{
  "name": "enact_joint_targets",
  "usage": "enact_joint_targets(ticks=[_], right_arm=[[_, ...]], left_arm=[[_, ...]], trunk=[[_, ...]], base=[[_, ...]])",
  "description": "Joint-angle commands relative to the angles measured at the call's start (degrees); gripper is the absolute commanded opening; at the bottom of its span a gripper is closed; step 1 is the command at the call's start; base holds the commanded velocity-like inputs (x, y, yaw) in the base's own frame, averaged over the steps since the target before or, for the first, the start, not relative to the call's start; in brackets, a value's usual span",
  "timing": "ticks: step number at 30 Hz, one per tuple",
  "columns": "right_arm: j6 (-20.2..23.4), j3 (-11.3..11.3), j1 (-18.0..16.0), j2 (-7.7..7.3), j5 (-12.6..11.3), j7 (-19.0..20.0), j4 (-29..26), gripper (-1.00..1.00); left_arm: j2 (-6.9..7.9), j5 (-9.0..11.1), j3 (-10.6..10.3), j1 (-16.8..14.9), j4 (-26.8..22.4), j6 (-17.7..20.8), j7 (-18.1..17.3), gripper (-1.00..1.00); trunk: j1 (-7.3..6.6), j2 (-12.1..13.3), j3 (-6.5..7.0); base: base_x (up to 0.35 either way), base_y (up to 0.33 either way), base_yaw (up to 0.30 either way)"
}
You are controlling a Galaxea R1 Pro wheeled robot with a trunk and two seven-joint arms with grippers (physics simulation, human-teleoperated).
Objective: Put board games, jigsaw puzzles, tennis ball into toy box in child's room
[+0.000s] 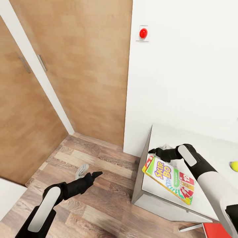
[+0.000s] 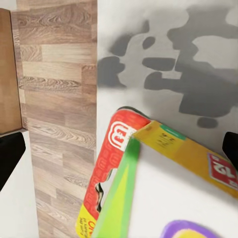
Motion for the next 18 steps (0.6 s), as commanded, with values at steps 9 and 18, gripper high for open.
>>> enact_joint_targets(ticks=[9,18], right_arm=[[0.07,0.23,-0.05,-0.1,-0.04,0.02,-0.04,1.0],[0.07,0.23,-0.05,-0.11,-0.04,0.02,-0.04,1.0]], left_arm=[[0.04,0.6,-0.06,-0.04,-0.02,0.04,0.57,1.0],[0.04,0.65,-0.05,-0.04,0.0,0.04,0.57,1.0]], trunk=[[0.03,-0.1,-0.1],[0.03,-0.1,0.05]], base=[[0.0,0.0,0.011],[-0.079,-0.02,0.137]])
